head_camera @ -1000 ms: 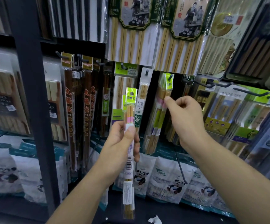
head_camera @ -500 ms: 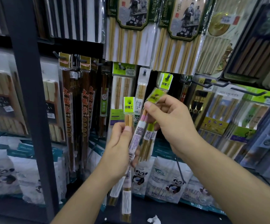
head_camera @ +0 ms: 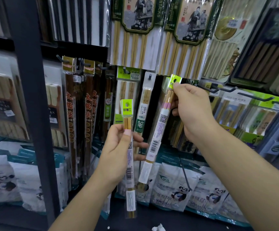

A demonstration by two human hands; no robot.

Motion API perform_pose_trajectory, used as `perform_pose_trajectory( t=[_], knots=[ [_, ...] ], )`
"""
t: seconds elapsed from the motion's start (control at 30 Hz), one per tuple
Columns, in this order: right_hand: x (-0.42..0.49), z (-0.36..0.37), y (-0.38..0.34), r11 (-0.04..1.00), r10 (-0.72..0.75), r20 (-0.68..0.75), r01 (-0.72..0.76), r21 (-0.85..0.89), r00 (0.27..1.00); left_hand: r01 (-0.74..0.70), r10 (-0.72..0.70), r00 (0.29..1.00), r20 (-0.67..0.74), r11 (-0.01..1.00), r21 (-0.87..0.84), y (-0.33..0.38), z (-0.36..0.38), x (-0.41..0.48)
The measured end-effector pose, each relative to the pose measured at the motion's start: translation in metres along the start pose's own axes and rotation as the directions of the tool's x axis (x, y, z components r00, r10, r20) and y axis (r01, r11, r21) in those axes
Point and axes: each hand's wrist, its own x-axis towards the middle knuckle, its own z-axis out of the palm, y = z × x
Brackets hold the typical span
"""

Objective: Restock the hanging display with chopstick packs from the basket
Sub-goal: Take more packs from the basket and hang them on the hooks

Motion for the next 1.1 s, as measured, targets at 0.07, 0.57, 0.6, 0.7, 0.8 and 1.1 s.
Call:
perform_pose_trajectory(
  t=[0.07, 0.57, 0.6, 0.7, 0.8, 1.1],
  knots=[
    [0.004, 0.0, 0.0, 0.999, 0.009, -0.027, -0.01, -0.032, 1.0, -0.006, 0.006, 1.0, 0.004, 1.0, -0.022, 0.001, 0.0, 0.001],
    [0.013, 0.0, -0.001, 0.988, -0.001, -0.058, -0.009, -0.157, 0.998, -0.04, 0.04, 0.999, 0.008, 0.999, 0.032, 0.0, 0.0, 0.001],
    [0.014, 0.0, -0.003, 0.986, 0.011, -0.052, -0.02, -0.163, 0.999, -0.037, 0.037, 0.999, 0.01, 0.999, 0.033, -0.001, 0.001, 0.002],
    [0.017, 0.001, -0.005, 0.979, -0.002, -0.066, -0.011, -0.205, 0.998, -0.032, 0.031, 0.999, 0.015, 0.999, 0.038, -0.002, 0.002, 0.002],
    [0.016, 0.002, 0.001, 0.957, -0.04, -0.046, 0.026, -0.288, 0.998, -0.03, 0.029, 0.999, 0.015, 0.999, 0.045, -0.002, 0.001, 0.002],
    [-0.006, -0.009, 0.034, 0.923, -0.119, -0.101, 0.073, -0.377, 0.988, 0.006, -0.006, 0.999, 0.034, 1.0, 0.004, 0.001, 0.001, 0.0]
  ],
)
